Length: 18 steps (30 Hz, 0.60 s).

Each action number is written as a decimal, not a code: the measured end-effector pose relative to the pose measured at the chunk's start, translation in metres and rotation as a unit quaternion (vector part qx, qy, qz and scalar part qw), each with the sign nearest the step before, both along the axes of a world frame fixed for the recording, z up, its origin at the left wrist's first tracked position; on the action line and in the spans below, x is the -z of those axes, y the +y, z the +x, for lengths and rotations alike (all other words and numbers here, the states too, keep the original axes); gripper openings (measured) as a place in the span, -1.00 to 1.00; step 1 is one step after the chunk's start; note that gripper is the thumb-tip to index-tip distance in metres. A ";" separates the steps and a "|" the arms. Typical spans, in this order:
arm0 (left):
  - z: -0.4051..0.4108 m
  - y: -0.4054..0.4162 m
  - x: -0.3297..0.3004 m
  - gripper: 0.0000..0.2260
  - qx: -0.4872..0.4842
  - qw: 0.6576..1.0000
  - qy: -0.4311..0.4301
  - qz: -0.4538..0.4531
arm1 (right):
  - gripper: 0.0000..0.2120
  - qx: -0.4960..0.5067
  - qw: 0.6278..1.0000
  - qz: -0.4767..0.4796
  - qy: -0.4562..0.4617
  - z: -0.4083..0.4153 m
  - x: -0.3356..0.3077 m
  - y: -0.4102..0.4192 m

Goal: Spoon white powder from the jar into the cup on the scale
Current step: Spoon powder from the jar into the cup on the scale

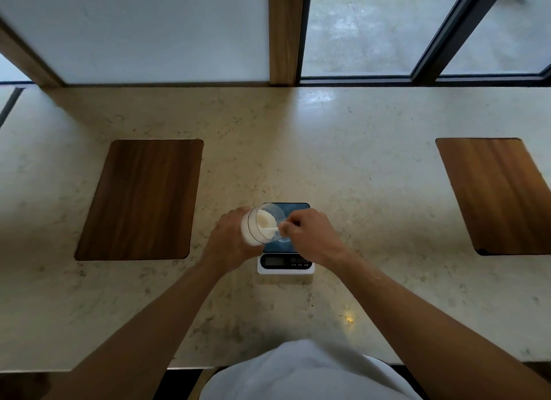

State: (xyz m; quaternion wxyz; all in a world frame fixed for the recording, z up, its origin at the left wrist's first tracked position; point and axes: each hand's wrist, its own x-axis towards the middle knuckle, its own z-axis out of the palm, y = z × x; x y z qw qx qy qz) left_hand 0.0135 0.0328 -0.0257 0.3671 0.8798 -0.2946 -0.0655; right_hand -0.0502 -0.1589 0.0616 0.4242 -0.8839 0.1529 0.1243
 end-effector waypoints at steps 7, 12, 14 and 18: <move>0.000 -0.002 0.003 -0.37 -0.005 1.000 -0.003 0.003 | -0.75 0.016 0.999 0.035 -0.002 0.001 -0.002 -0.006; 0.002 -0.001 0.002 -0.34 -0.011 1.000 0.024 0.003 | -0.76 0.025 0.999 0.043 0.001 0.000 -0.001 -0.010; 0.001 -0.001 0.002 -0.37 -0.027 1.000 0.000 0.001 | -0.77 0.030 0.999 0.041 -0.001 0.000 0.000 -0.011; -0.002 0.003 0.003 -0.37 -0.046 0.999 0.017 0.000 | -0.76 0.037 0.999 0.039 0.001 -0.001 0.002 -0.013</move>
